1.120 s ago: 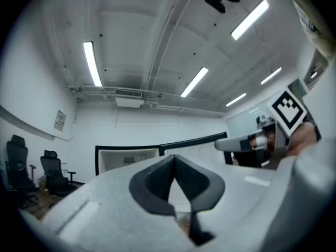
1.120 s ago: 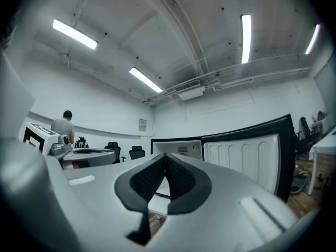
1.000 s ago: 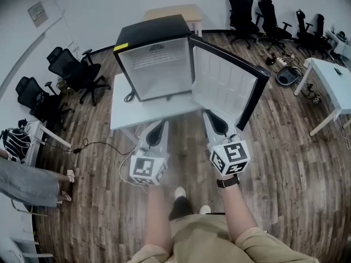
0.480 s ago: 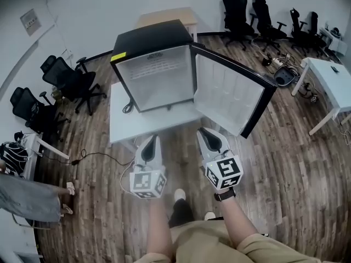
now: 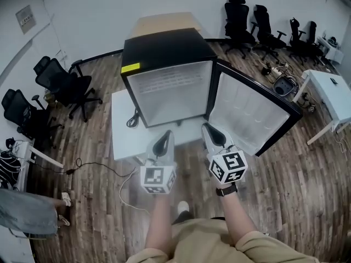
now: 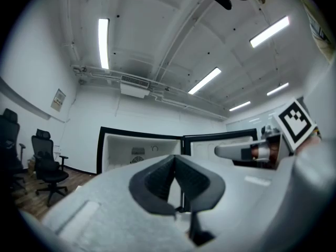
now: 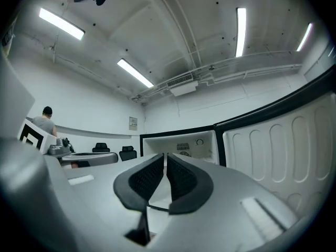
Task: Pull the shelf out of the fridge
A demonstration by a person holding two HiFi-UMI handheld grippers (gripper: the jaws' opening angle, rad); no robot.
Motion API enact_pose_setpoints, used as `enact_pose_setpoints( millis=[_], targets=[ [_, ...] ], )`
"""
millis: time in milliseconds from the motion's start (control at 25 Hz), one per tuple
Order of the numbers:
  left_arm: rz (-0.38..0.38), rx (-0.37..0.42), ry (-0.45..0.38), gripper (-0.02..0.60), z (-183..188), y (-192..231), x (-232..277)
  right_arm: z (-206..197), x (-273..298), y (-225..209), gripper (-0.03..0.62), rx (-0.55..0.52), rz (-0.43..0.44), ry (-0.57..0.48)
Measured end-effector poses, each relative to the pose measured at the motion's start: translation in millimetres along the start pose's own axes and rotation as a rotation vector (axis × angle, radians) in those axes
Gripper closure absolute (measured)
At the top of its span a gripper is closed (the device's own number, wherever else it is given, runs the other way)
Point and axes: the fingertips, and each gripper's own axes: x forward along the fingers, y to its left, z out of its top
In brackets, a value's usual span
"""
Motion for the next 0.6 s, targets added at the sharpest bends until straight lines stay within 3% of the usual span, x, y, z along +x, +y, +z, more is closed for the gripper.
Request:
enact_pose_setpoints(
  millis=[200,440,600],
  targets=[
    [-0.025,-0.03,-0.007,0.583,-6,38,15,-17,43,0,0.571,0.022,-0.044,0.018],
    [-0.03,-0.031,0.034,0.583,-29,70,38,-40,83,-1,0.571,0.038,-0.049,0.068],
    [-0.025,-0.043,0.031,0.583,-35,89,61,-50,117,-13,0.571,0.095,-0.038,0.046]
  ],
)
